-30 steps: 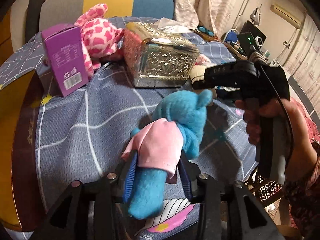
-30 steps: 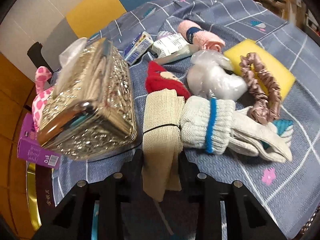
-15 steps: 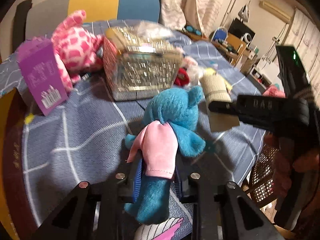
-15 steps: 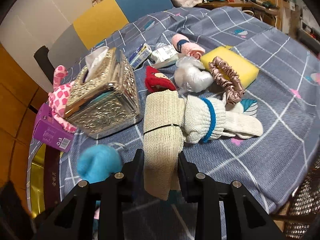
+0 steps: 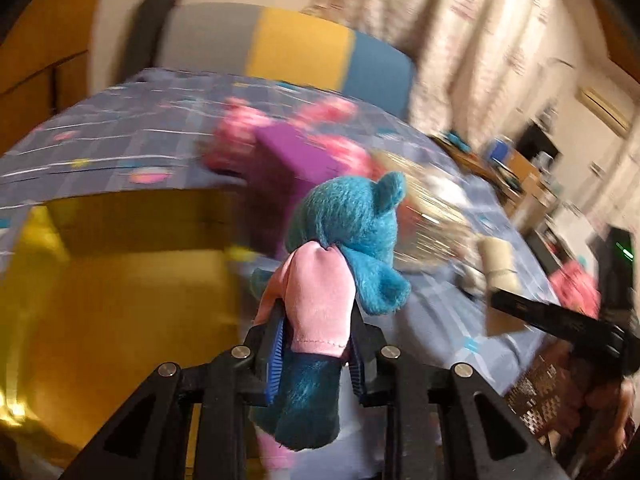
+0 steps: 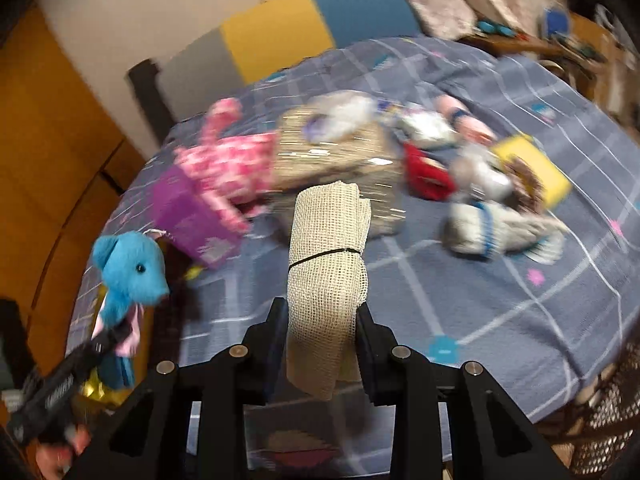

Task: Organize soft objects
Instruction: 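Carry the elephant with the left tool while the right tool grasps and carries the beige roll, then release the elephant and beige roll into the gold tray with both tools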

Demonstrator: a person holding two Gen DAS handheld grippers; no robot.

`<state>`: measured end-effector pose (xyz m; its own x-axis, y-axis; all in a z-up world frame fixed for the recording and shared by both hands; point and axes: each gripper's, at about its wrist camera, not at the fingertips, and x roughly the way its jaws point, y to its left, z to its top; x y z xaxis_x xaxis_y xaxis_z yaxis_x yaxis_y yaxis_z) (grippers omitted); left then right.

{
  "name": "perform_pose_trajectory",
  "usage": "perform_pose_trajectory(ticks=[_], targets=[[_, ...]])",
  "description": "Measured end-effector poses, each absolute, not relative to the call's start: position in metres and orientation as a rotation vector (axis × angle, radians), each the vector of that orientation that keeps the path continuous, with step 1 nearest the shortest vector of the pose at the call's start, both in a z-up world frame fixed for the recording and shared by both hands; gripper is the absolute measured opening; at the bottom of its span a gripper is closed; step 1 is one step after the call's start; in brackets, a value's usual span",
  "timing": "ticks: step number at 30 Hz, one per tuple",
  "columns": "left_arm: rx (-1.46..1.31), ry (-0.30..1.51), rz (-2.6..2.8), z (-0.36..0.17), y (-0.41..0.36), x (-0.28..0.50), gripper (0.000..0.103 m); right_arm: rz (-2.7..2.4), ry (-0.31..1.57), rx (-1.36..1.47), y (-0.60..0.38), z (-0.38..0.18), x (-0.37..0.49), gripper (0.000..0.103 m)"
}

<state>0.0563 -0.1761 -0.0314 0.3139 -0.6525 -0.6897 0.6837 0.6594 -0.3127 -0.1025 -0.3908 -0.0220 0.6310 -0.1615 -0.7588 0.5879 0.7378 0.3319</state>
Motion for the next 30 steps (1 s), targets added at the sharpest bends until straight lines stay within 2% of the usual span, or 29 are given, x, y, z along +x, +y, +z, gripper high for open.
perform_pose_trajectory(ticks=[8,17,21,24,27,29,30], targets=[[0.035,0.952,-0.583,-0.043,-0.089,0.155,0.027,-0.26,0.774,0.471,-0.312,0.011,-0.03,0.033],[0.053,1.09,-0.413,-0.094,-0.056,0.247,0.028,-0.128,0.828,0.358,-0.24,0.009,0.032,0.033],[0.011,1.165,-0.397,-0.11,-0.054,0.269,0.04,-0.089,0.87,0.328,-0.219,-0.001,0.052,0.033],[-0.056,1.194,-0.405,-0.112,-0.05,0.272,0.045,-0.071,0.892,0.305,-0.21,-0.009,0.061,0.033],[-0.114,1.144,-0.399,-0.093,-0.035,0.264,0.047,-0.057,0.919,0.288,-0.201,-0.018,0.07,0.033],[-0.144,1.102,-0.406,-0.076,-0.027,0.257,0.053,-0.054,0.936,0.28,-0.197,-0.024,0.078,0.033],[-0.155,1.069,-0.404,-0.067,-0.022,0.252,0.061,-0.052,0.945,0.28,-0.195,-0.028,0.082,0.033]])
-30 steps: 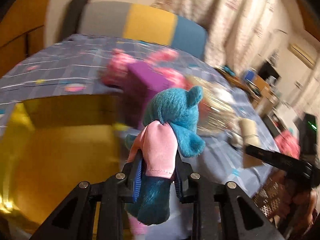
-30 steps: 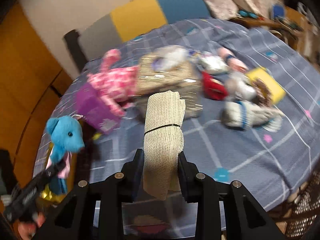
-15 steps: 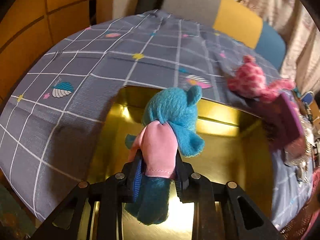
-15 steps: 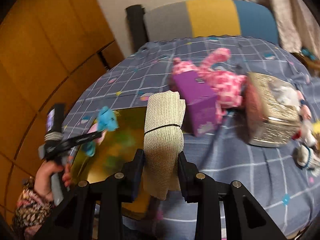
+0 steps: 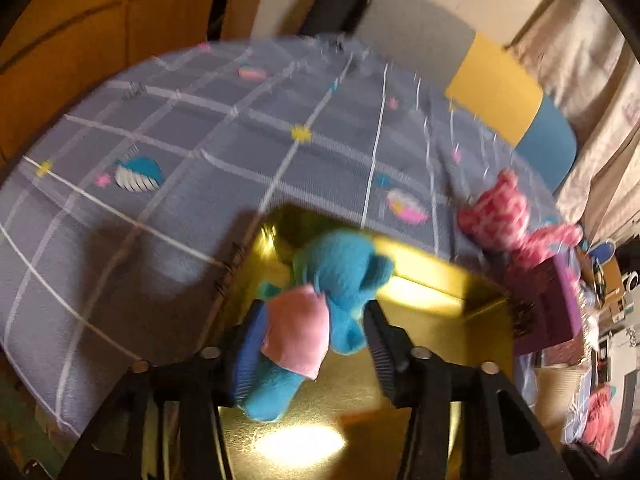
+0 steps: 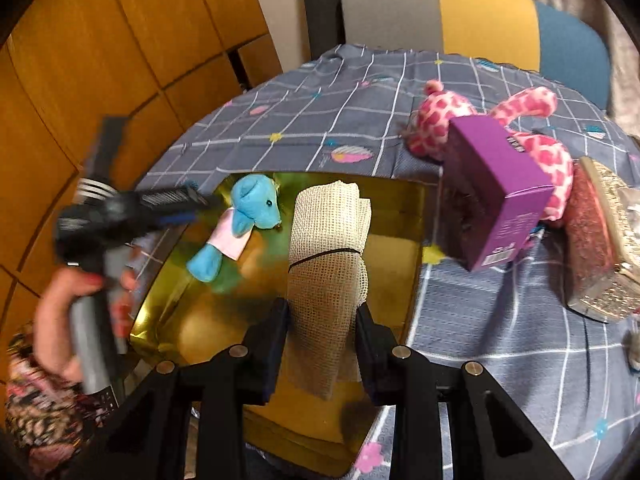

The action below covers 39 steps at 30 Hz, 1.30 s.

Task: Organize soft objects
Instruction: 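Release the elephant and beige roll into the gold tray with both tools, then move both tools back toward the pile of soft items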

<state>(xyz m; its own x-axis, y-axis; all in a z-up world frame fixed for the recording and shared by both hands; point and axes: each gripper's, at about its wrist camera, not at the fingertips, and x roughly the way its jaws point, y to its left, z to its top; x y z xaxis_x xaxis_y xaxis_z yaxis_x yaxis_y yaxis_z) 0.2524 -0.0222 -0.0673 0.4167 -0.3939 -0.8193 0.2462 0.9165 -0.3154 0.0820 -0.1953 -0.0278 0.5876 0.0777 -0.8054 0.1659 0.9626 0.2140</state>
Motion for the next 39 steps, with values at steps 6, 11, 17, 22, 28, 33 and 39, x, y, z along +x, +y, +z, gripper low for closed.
perform_pose_trajectory(ticks=[6,11,17,22,28,33,39], targets=[[-0.173,0.942,-0.405,-0.038,-0.002,0.223,0.065,-0.03,0.997,0.294,-0.184,-0.047,0.107,0.033],[-0.229,0.891,-0.311,-0.034,0.022,0.177,0.064,-0.031,1.04,0.296,-0.174,-0.062,0.133,0.033],[-0.272,0.926,-0.268,-0.047,0.04,0.13,0.064,-0.051,1.1,0.328,-0.171,-0.09,0.18,0.036],[-0.267,0.929,-0.289,-0.048,0.041,0.104,0.064,-0.058,1.093,0.373,-0.169,-0.103,0.208,0.056],[-0.277,0.926,-0.308,-0.049,0.035,0.092,0.064,-0.051,1.055,0.487,-0.181,-0.089,0.19,0.066],[-0.276,0.928,-0.359,-0.047,0.02,0.085,0.064,0.003,0.955,0.409,-0.187,-0.05,0.141,0.067],[-0.234,0.924,-0.425,-0.043,-0.005,0.073,0.064,-0.044,0.82,0.275,-0.217,-0.009,0.067,0.069]])
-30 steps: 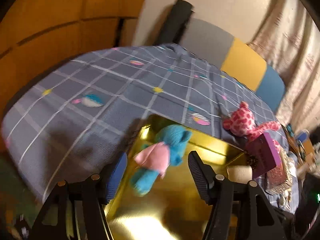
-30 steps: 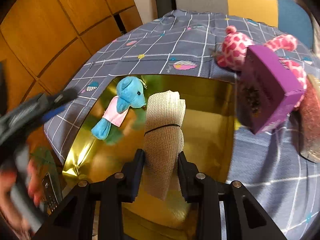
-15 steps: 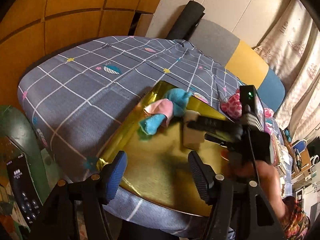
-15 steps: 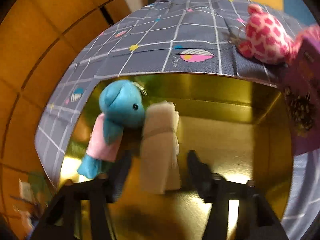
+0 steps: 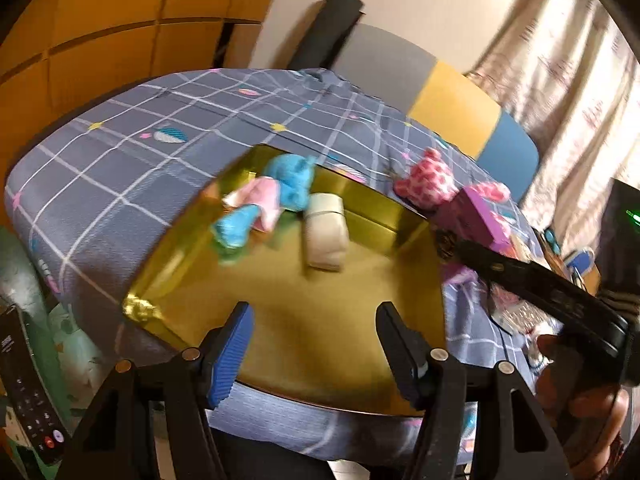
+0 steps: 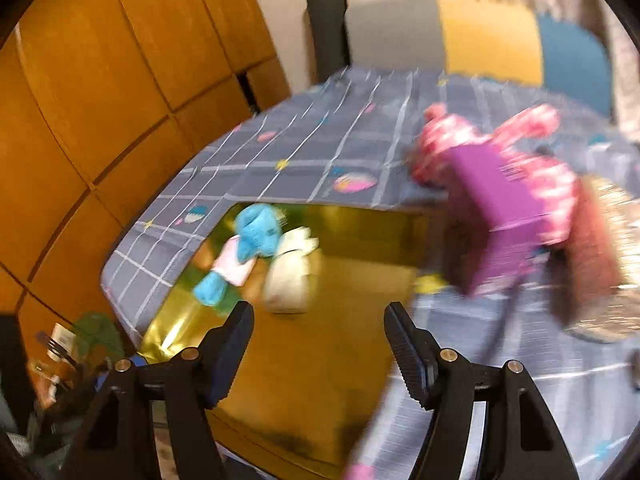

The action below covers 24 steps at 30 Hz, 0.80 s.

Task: Organize soft objects
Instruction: 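Move both tools back toward the pile of soft items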

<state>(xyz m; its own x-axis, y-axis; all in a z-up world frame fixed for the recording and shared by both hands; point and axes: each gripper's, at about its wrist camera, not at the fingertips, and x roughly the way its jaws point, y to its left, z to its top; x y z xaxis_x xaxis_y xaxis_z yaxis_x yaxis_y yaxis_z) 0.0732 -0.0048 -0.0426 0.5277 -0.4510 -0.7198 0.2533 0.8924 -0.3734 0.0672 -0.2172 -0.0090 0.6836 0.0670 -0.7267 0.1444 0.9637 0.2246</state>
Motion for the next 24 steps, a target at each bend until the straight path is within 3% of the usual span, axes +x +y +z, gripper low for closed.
perform_pose_trajectory(ticks=[5,24], targets=[[-0.171,0.923,-0.532,-0.036,-0.041,0.056,0.064,-0.17,0.74,0.268,-0.264,0.007,0.01,0.077],[-0.019,0.971,-0.877,-0.027,-0.188,-0.007,0.065,-0.536,0.824,0.358,-0.416,-0.045,-0.13,0.078]])
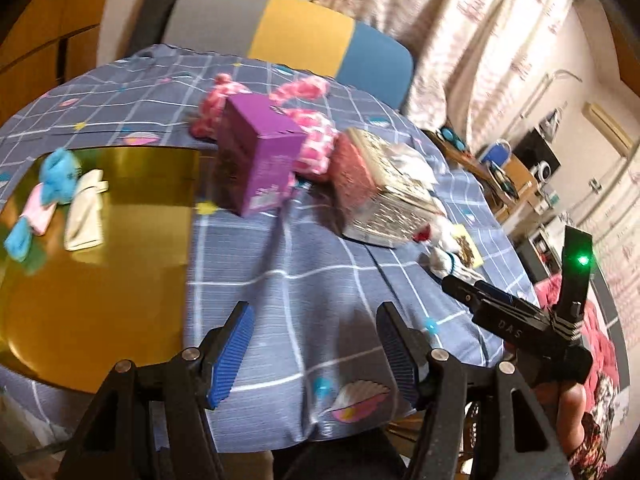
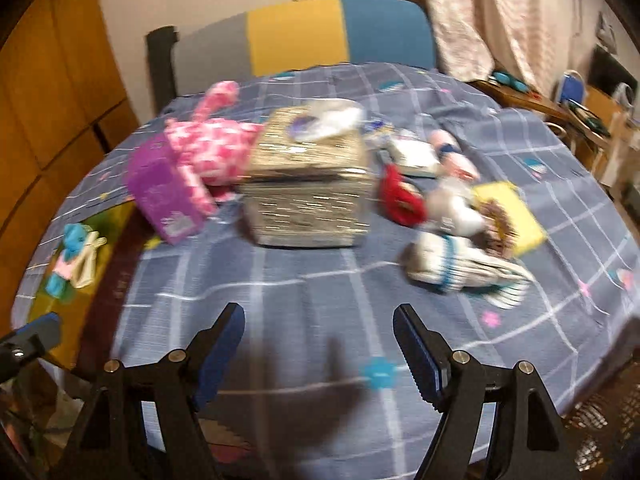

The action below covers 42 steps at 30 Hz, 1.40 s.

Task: Organize soft objects
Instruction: 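Move both tools back toward the pile of soft items, then grasp the white knit glove with the left tool while the right tool grasps the brown scrunchie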

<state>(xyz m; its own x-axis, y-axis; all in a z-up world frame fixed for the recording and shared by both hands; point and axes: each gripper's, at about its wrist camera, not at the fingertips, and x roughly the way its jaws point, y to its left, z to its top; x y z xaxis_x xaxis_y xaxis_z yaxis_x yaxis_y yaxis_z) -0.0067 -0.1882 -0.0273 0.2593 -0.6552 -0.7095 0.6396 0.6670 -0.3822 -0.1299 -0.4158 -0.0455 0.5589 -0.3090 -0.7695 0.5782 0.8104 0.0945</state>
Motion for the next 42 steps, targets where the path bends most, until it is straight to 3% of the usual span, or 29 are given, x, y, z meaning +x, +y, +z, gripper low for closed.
perform_pose_trajectory(ticks=[21,24,32,35,38,40,42], targets=[[0.167,1.102,-1.08,-0.049,-0.37,-0.046,0.065,-0.718,0.808,0.482,-0.536,-0.051,-0.204,0.079],[0.172,1.133,-1.106,-0.055,-0.392,-0.051,0.065,-0.764,0.787,0.435,-0.56,-0.041,-0.205,0.087],[0.19,1.178,-1.128,-0.069,-0.41,-0.066,0.065,-0.788,0.906,0.403,-0.643,-0.064,-0.169,0.089],[0.186,1.187,-1.122,-0.072,-0.412,-0.065,0.065,-0.725,0.859,0.463,-0.657,-0.068,-0.17,0.088],[0.187,1.178,-1.1,-0.075,-0.416,-0.062,0.065,-0.637,0.894,0.453,-0.651,-0.078,-0.157,0.079],[0.186,1.187,-1.087,-0.079,-0.421,-0.061,0.065,-0.603,0.963,0.404,-0.642,-0.092,-0.145,0.062],[0.193,1.203,-1.078,-0.085,-0.427,-0.061,0.065,-0.609,1.021,0.318,-0.631,-0.099,-0.135,0.06]])
